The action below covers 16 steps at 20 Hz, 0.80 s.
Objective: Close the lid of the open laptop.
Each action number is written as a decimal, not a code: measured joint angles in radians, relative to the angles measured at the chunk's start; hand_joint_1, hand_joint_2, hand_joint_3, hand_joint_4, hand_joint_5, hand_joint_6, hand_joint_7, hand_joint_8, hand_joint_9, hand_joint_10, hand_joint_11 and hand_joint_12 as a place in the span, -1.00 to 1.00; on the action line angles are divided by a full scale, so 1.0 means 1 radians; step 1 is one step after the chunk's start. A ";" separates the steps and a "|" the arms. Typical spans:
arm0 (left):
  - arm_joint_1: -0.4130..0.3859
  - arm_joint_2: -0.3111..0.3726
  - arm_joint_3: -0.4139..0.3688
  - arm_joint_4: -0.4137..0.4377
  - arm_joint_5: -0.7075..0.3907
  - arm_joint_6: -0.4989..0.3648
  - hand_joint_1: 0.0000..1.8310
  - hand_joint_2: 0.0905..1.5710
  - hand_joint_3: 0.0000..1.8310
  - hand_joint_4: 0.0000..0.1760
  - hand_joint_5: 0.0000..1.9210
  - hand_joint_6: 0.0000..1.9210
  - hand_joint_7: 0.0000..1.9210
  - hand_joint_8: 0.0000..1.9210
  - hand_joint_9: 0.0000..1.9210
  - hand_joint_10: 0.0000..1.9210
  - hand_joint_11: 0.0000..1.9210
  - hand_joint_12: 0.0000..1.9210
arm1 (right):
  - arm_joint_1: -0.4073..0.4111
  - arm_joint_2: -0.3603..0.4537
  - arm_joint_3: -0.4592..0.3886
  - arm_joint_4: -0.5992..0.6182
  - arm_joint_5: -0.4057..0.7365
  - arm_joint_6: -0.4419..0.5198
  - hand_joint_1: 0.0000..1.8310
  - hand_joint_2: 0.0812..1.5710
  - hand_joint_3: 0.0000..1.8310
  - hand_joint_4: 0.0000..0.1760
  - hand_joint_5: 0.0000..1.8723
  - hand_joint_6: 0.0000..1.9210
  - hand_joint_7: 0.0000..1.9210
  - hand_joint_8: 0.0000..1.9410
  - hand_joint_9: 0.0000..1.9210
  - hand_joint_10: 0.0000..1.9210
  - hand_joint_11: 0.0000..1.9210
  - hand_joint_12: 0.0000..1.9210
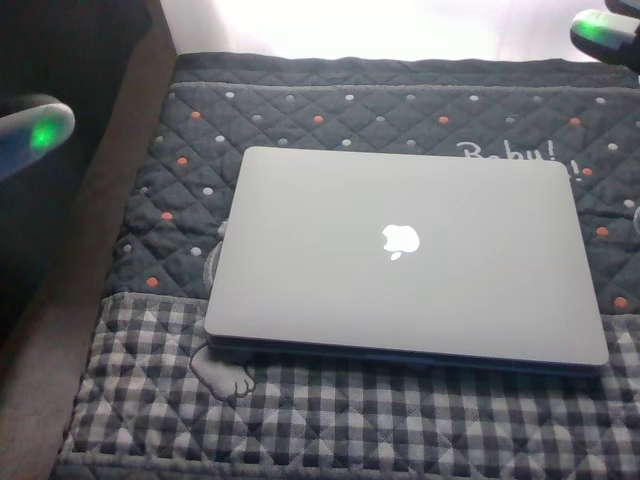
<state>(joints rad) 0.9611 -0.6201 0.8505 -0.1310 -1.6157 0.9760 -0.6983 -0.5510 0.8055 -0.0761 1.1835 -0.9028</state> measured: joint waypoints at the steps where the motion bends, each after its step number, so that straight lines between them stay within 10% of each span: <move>1: -0.011 0.000 0.000 0.008 -0.009 0.003 -0.23 0.74 -1.00 -0.60 -0.44 -0.92 -0.32 -0.96 -0.32 -0.76 -0.71 0.29 | -0.007 0.000 0.000 0.009 0.018 0.000 -1.00 0.81 -1.00 0.16 -1.00 -0.36 -0.85 -1.00 -0.79 -0.99 -1.00 -0.21; 2: -0.017 0.000 0.000 0.014 -0.008 0.003 -0.23 0.79 -0.98 0.05 -0.52 0.48 -0.37 -0.99 -0.43 -0.83 -0.94 0.39 | -0.015 0.000 -0.002 0.015 0.039 -0.001 -1.00 0.84 -1.00 -0.04 -1.00 -0.16 -0.83 -1.00 -0.82 -0.98 -1.00 -0.09; 3: -0.016 0.000 0.000 0.018 -0.003 0.003 -0.23 0.79 -0.98 0.05 -0.52 0.48 -0.37 -0.99 -0.43 -0.83 -0.94 0.39 | -0.033 0.003 -0.008 0.022 0.056 0.000 -1.00 0.84 -1.00 -0.04 -1.00 -0.16 -0.83 -1.00 -0.82 -0.98 -1.00 -0.09; 4: -0.016 0.000 0.000 0.028 0.007 0.008 -0.35 0.86 -0.99 -0.49 -0.77 -0.28 -0.55 -1.00 -0.58 -0.88 -0.99 0.35 | -0.082 0.005 -0.011 0.034 0.097 -0.004 -1.00 0.83 -1.00 0.46 -1.00 -0.51 -0.99 -1.00 -0.98 -1.00 -1.00 -0.29; 5: -0.016 0.000 0.000 0.030 0.006 0.006 -0.26 0.82 -1.00 -0.32 -0.74 -0.41 -0.59 -1.00 -0.63 -0.90 -1.00 0.30 | -0.141 0.012 -0.022 0.064 0.135 -0.018 -0.97 0.82 -1.00 0.45 -0.98 -0.60 -1.00 -1.00 -0.97 -0.99 -1.00 -0.40; 6: -0.023 0.000 0.000 0.027 0.003 0.008 -0.19 0.82 -0.99 -0.59 -0.59 0.59 -0.54 -0.98 -0.59 -0.89 -1.00 0.33 | -0.208 0.022 -0.043 0.111 0.187 -0.050 -0.79 0.74 -1.00 -0.10 -0.91 -0.39 -0.97 -1.00 -0.89 -0.99 -1.00 -0.37; 7: -0.024 0.002 0.000 0.023 -0.002 0.015 -0.40 0.90 -0.98 -0.32 -0.76 0.05 -0.51 -0.98 -0.56 -0.86 -1.00 0.36 | -0.249 0.034 -0.056 0.137 0.234 -0.064 -0.46 0.83 -0.99 0.78 -0.66 0.67 -0.92 -0.99 -0.85 -0.98 -1.00 -0.34; 8: -0.032 0.004 -0.002 0.025 0.004 0.031 -0.70 0.98 -0.95 -0.19 -0.82 -0.25 -0.62 -1.00 -0.68 -0.91 -1.00 0.11 | -0.265 0.056 -0.061 0.142 0.300 -0.070 -0.51 0.73 -1.00 0.54 -0.93 0.27 -0.98 -1.00 -0.83 -0.98 -1.00 -0.19; 9: -0.034 0.004 -0.006 0.024 0.005 0.035 -0.50 0.85 -1.00 0.03 -0.68 -0.44 -0.62 -1.00 -0.73 -0.94 -1.00 -0.17 | -0.265 0.060 -0.061 0.145 0.312 -0.071 -0.61 0.73 -1.00 -0.44 -0.99 0.20 -1.00 -1.00 -0.81 -0.97 -1.00 0.02; 10: -0.037 0.006 -0.006 0.032 0.002 0.035 -0.33 0.78 -1.00 -0.17 -0.58 -0.59 -0.59 -0.99 -0.67 -0.93 -1.00 -0.15 | -0.265 0.061 -0.061 0.154 0.337 -0.071 -0.70 0.74 -1.00 -0.85 -1.00 -0.48 -0.99 -1.00 -0.91 -0.96 -1.00 0.04; 11: -0.037 0.013 -0.006 0.042 0.000 0.044 -0.25 0.78 -1.00 -0.14 -0.50 -0.62 -0.54 -0.98 -0.62 -0.92 -1.00 -0.05 | -0.265 0.061 -0.061 0.154 0.344 -0.071 -0.69 0.73 -1.00 -0.89 -0.94 -0.74 -0.95 -1.00 -0.91 -0.96 -1.00 -0.04; 12: -0.037 0.018 -0.006 0.041 -0.005 0.050 -0.14 0.70 -0.94 -0.05 -0.46 0.45 -0.47 -0.96 -0.54 -0.89 -1.00 0.28 | -0.265 0.060 -0.061 0.147 0.345 -0.071 -0.66 0.72 -1.00 -0.58 -0.84 -0.82 -0.88 -0.99 -0.91 -0.97 -1.00 -0.34; 14: -0.037 0.032 -0.019 0.022 -0.001 0.070 -0.19 0.76 -0.99 0.53 -0.49 0.76 -0.40 -0.96 -0.49 -0.87 -1.00 0.36 | -0.265 0.060 -0.064 0.139 0.350 -0.081 -0.72 0.75 -0.99 -0.46 -0.78 -0.84 -0.75 -0.97 -0.78 -0.93 -1.00 -0.04; 15: -0.037 0.037 -0.021 0.027 -0.002 0.076 -0.21 0.76 -1.00 0.91 -0.49 0.76 -0.35 -0.95 -0.47 -0.85 -1.00 0.40 | -0.265 0.060 -0.070 0.145 0.356 -0.100 -0.66 0.73 -1.00 -0.54 -0.77 -0.85 -0.59 -0.92 -0.60 -0.82 -1.00 0.46; 16: -0.037 0.039 -0.021 0.034 -0.002 0.076 -0.30 0.82 -1.00 0.98 -0.56 0.85 -0.35 -0.96 -0.45 -0.82 -1.00 0.51 | -0.265 0.060 -0.071 0.142 0.365 -0.108 -0.68 0.73 -1.00 -0.62 -0.74 -0.92 -0.48 -0.45 -0.56 -0.50 -0.86 0.62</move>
<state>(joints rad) 0.9245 -0.5812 0.8299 -0.0975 -1.6176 1.0523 -0.9630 -0.4911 0.7345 0.0658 1.5486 -1.0111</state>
